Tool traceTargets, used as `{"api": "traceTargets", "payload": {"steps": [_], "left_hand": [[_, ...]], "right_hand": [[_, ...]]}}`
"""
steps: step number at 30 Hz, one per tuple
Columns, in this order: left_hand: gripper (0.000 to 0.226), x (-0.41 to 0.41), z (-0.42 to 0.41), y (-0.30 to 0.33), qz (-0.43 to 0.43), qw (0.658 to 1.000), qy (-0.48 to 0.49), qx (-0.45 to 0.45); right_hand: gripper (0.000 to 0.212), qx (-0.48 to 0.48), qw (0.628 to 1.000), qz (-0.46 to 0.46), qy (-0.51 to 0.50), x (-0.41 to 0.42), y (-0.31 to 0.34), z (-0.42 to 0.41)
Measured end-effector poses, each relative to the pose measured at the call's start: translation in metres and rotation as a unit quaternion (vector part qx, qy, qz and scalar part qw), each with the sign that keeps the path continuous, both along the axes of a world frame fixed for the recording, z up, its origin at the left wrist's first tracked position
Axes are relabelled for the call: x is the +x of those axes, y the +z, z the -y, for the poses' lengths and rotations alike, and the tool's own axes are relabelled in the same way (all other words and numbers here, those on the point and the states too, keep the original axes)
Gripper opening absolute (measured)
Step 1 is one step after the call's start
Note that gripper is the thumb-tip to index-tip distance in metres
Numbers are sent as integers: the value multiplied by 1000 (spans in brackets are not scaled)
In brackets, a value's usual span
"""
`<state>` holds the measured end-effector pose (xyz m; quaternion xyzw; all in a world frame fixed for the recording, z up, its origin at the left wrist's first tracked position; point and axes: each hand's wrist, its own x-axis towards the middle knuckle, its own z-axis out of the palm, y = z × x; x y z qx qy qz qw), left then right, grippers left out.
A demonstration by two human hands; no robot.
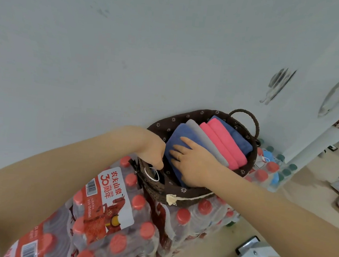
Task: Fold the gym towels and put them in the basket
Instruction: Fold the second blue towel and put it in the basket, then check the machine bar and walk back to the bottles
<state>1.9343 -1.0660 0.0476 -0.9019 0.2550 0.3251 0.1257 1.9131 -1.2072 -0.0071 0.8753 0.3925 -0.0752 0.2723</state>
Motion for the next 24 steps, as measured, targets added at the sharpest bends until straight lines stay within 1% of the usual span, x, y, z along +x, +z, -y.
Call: {"api": "traceTargets", "payload": {"steps": [1,2,3,4,5,7,8,9,10,12,15,17,20,24], "left_hand": [[32,-2,-2,1,19,1000,-8,-13],[30,-2,-6,3,43,998,-12,-45],[29,-3,-11,4,74,993,-12,-94],[31,-4,-18,5,112,982,-7,-154],[36,-8,-26,8,154,965,-1,-212],[51,-16,-45,11,239,924,25,-296],[55,-20,-54,10,269,907,53,-319],[52,-26,-65,9,293,893,89,-330],[44,-31,-76,7,310,882,128,-331],[29,-47,-97,2,324,868,199,-319],[24,-80,-132,-6,325,854,276,-299],[23,-109,-156,-10,331,839,326,-285],[20,-167,-192,-14,348,800,406,-271],[17,-284,-236,-28,370,750,501,-222]], "right_hand": [[45,16,1000,-13,1,3,1,-2],[40,55,998,-36,-6,5,7,-3],[35,116,991,-67,-22,8,15,-4],[32,199,975,-92,-42,11,25,-5],[29,291,949,-103,-67,13,35,-5],[26,454,877,-95,-127,15,54,-8],[25,508,844,-92,-148,15,61,-11],[23,540,822,-90,-158,14,65,-18],[23,555,812,-88,-159,11,69,-27],[22,567,806,-95,-140,1,73,-49],[22,556,819,-124,-65,-25,76,-88],[22,531,834,-150,-15,-45,75,-115],[22,479,855,-190,52,-83,66,-161],[21,400,869,-242,160,-155,49,-226]]}}
